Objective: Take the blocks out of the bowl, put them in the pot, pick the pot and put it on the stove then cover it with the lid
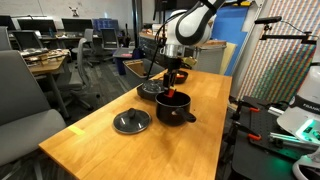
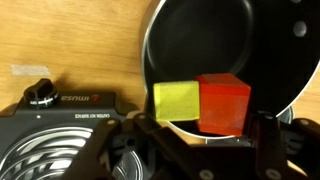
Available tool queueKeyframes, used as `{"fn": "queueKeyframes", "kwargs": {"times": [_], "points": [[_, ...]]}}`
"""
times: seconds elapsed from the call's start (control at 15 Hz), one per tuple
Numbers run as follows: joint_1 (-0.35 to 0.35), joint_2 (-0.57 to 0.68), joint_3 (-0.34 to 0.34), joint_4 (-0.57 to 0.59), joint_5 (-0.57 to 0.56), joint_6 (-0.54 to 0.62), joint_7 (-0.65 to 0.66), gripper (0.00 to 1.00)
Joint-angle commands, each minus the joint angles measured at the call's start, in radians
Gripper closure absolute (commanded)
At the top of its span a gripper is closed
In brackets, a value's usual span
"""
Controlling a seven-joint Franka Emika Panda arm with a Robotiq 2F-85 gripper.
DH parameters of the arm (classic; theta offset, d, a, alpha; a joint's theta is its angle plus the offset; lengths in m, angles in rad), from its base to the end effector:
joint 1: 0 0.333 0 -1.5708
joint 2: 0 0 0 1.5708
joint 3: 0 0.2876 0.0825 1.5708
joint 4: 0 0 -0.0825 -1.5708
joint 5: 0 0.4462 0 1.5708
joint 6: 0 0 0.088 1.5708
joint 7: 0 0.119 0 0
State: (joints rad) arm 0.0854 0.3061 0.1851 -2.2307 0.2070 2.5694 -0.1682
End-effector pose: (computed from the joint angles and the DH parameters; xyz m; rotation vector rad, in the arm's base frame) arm 0.5576 0.1581 0.1491 -2.9451 -0.3803 -0.0365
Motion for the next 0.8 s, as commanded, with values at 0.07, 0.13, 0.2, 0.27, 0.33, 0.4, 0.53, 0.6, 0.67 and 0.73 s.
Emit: {"fn": "queueKeyframes", "kwargs": {"times": [0.07,0.13,0.2,0.27,0.33,0.4,0.53,0.6,0.67,0.73], "points": [[-0.004,0.005,0.006,0.002,0.004,-0.069,-0.001,0.51],[-0.001,-0.014,0.009,-0.016,0.002,-0.07,-0.004,0.51],[0.008,-0.041,0.007,-0.043,-0.016,-0.077,0.004,0.51],[0.011,-0.058,0.008,-0.062,-0.024,-0.075,0.0,0.51],[0.016,-0.078,0.011,-0.087,-0.029,-0.07,0.0,0.51],[0.019,-0.092,0.014,-0.107,-0.03,-0.067,-0.004,0.51],[0.031,-0.118,0.022,-0.159,-0.043,-0.046,-0.004,0.51],[0.037,-0.132,0.028,-0.181,-0.045,-0.042,-0.007,0.51],[0.044,-0.148,0.036,-0.205,-0.044,-0.024,-0.013,0.51],[0.054,-0.166,0.047,-0.23,-0.042,0.008,-0.024,0.51]]}}
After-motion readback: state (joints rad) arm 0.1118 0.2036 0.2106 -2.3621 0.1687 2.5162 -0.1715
